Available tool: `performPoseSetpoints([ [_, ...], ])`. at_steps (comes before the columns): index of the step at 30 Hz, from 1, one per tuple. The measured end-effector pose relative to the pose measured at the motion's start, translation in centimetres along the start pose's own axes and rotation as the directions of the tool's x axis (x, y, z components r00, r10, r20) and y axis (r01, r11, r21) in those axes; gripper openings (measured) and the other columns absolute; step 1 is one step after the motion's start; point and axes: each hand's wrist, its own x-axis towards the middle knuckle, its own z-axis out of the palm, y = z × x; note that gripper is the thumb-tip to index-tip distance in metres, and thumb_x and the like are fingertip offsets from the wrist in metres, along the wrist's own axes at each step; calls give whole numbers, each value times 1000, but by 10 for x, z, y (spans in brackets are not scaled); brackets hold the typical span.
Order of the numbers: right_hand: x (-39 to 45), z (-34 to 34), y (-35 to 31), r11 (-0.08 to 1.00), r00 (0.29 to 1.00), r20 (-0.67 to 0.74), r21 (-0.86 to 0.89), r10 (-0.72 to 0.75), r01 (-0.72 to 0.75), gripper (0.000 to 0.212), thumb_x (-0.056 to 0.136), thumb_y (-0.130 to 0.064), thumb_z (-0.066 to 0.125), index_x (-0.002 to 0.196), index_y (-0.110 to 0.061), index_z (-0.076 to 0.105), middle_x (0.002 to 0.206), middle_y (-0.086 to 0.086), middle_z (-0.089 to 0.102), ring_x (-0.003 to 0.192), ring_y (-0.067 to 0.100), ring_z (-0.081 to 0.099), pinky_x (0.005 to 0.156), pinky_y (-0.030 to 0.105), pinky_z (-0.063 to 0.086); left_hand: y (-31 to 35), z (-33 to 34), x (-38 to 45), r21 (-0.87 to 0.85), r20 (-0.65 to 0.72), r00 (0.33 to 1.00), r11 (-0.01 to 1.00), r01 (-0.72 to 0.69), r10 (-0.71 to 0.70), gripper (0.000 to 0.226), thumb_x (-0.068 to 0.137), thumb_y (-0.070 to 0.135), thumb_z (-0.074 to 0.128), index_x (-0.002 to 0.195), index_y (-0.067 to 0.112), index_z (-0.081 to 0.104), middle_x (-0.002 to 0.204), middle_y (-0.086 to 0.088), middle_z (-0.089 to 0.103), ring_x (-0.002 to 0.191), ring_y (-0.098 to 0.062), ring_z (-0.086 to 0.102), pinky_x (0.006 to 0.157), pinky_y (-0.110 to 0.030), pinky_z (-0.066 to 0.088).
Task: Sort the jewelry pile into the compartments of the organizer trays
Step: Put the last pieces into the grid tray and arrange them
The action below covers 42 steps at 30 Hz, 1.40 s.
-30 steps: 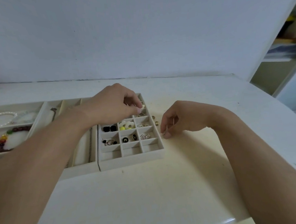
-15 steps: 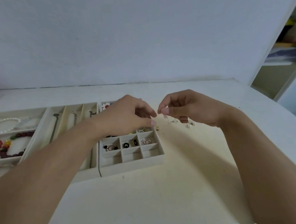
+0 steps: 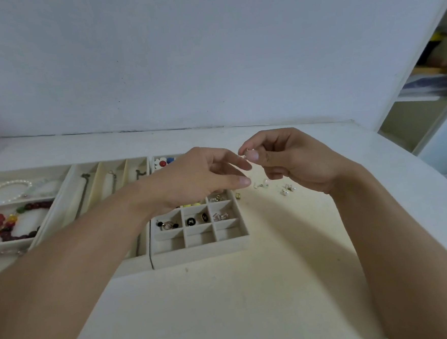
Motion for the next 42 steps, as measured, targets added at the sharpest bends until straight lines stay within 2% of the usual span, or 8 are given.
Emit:
performPoseSetpoints([
  [6,-1,5,-3,1000,1000,0,20,-9,9,16,83,-31,72,96,-25,80,83,33,46,56,12,35,58,30,29,-1,5,2,-70,-24,999,997,-26,24,27,86,30,77,113,25,74,104,-5,76,109,-33,66,95,-44,52],
  [9,0,3,-1,1000,1000,-2,27,0,0,17,81,-30,72,95,-25,80,79,18,55,55,7,41,58,29,29,1,5,2,-76,-25,1000,997,-18,16,19,89,24,72,107,18,77,102,-1,78,106,-22,69,94,-37,53],
  [13,2,-5,8,999,999,10,-15,47,-47,21,82,-30,75,99,-19,78,70,4,36,58,12,34,57,26,32,-1,-1,2,-75,-51,999,997,-14,10,16,86,23,75,101,18,79,98,-3,78,101,-21,73,97,-34,55],
  [19,3,-19,21,965,982,-57,-182,181,-189,14,82,-25,81,95,-21,78,67,1,45,64,17,38,57,25,36,-1,-6,2,13,-187,982,1000,-28,30,13,88,19,76,98,11,73,84,0,79,82,-12,75,78,-17,57],
  [22,0,-33,25,826,937,-232,-449,260,-340,5,83,-28,82,86,-27,79,65,-9,60,59,14,45,57,23,34,-2,-8,2,117,-252,967,993,-16,46,12,85,21,79,92,14,72,78,4,77,67,0,69,55,-5,43],
  [25,-4,-48,31,637,886,-328,-616,326,-463,4,82,-29,82,84,-29,78,80,-4,72,61,9,56,56,20,40,-6,-11,3,149,-292,954,989,-20,63,8,82,25,82,87,23,75,78,3,76,68,-3,67,63,-14,48],
  [31,-7,-52,36,553,842,-335,-640,424,-533,16,75,-38,85,86,-33,76,85,-7,76,73,10,71,64,24,47,-11,-14,7,184,-315,945,982,-27,85,7,82,23,81,85,27,77,88,-9,71,67,-6,56,64,-19,45],
  [42,10,-21,49,679,895,-267,-584,357,-445,28,76,-36,85,99,-31,70,73,-6,75,59,2,67,58,21,43,-15,-18,9,179,-319,945,984,-15,72,5,88,25,77,91,29,79,84,0,75,62,2,59,66,-19,46],
])
